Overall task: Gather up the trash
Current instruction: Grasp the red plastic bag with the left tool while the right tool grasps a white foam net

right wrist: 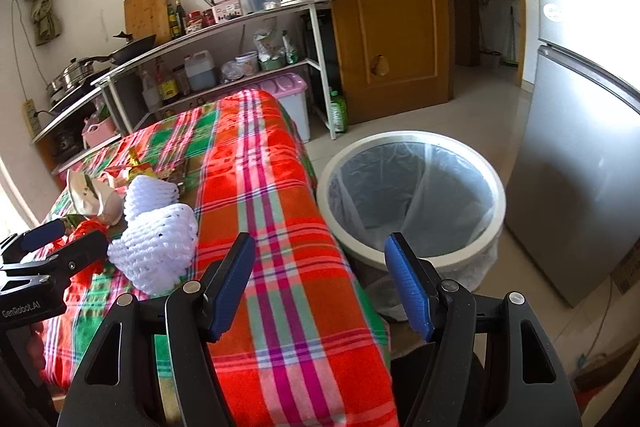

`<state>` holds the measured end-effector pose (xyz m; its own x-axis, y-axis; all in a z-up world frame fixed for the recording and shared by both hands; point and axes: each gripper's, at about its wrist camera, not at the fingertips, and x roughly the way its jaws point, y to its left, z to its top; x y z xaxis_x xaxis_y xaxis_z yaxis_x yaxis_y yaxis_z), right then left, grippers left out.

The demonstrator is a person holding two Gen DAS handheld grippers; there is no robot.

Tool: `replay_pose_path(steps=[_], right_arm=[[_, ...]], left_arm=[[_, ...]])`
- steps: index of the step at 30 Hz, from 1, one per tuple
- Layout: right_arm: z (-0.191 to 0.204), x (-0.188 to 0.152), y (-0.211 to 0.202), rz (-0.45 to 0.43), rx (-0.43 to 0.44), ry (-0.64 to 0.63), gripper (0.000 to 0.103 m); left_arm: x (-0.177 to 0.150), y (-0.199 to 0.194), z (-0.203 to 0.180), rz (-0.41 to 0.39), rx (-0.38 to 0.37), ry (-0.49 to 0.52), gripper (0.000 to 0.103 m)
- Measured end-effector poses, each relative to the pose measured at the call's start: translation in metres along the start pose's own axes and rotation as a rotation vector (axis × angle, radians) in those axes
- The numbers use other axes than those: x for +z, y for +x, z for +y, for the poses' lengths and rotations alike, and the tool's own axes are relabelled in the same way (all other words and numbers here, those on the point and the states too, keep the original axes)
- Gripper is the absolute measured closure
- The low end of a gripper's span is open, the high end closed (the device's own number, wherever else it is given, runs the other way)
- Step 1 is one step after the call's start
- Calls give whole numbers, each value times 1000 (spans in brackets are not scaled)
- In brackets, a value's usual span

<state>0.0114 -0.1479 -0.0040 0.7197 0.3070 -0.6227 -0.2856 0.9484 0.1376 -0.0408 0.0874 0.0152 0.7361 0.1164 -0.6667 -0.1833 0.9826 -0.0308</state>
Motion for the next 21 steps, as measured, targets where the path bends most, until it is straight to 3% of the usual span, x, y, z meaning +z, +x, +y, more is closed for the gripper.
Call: replay_pose_path(steps=[10, 18, 21], right_arm=[[55, 6, 28, 61, 262, -77, 35], [88, 3, 51, 122, 318, -126, 35], [96, 2, 58, 138, 321, -134, 35]], left_arm=[[-14, -12, 73, 17, 83, -128, 0], [-29, -12, 106, 56, 105, -186, 0], [-32, -5, 107, 85, 77, -186, 0]])
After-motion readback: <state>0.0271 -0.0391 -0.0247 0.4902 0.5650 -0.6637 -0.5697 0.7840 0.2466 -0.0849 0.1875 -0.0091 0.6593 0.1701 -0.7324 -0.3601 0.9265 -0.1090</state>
